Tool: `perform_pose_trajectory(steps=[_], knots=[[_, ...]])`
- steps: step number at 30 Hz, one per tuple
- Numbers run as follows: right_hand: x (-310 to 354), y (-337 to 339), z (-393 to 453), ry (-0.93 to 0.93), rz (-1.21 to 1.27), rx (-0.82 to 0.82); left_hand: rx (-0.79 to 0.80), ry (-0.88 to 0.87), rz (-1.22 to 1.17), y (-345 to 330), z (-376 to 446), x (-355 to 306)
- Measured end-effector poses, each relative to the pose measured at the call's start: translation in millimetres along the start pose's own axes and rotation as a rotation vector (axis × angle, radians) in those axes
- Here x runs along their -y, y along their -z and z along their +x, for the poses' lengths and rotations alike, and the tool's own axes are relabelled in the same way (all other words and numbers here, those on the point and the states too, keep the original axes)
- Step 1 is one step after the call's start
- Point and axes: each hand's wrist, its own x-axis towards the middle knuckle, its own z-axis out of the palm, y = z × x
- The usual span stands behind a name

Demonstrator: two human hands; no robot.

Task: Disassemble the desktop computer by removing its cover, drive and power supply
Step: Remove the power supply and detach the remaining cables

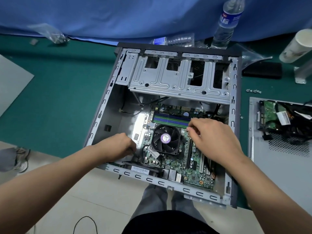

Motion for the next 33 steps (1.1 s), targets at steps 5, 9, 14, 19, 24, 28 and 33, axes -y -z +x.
perform_pose_trajectory(steps=[5, 9, 14, 19, 24, 28, 33], knots=[[1, 0, 0, -0.027, 0.013, -0.012, 0.068, -0.175, 0.221, 7, 3, -10], [2, 1, -1, -0.042, 0.016, -0.011, 0.105, -0.283, 0.442, 12, 5, -13], [4, 1, -3, -0.072, 0.024, -0.037, 0.096, -0.37, 0.426, 15, 9, -8], [7, 1, -6, -0.112, 0.015, -0.082, 0.107, -0.333, 0.462, 8, 11, -2], [19, 0, -21, -0.146, -0.031, -0.054, 0.108, -0.252, 0.389, 6, 13, -2], [30, -4, -44, -0.191, -0.056, -0.075, 0.119, -0.186, 0.259, 3, 12, -4], [34, -7, -52, -0.188, -0.094, -0.116, 0.097, -0.073, 0.12, -2, 12, -7]])
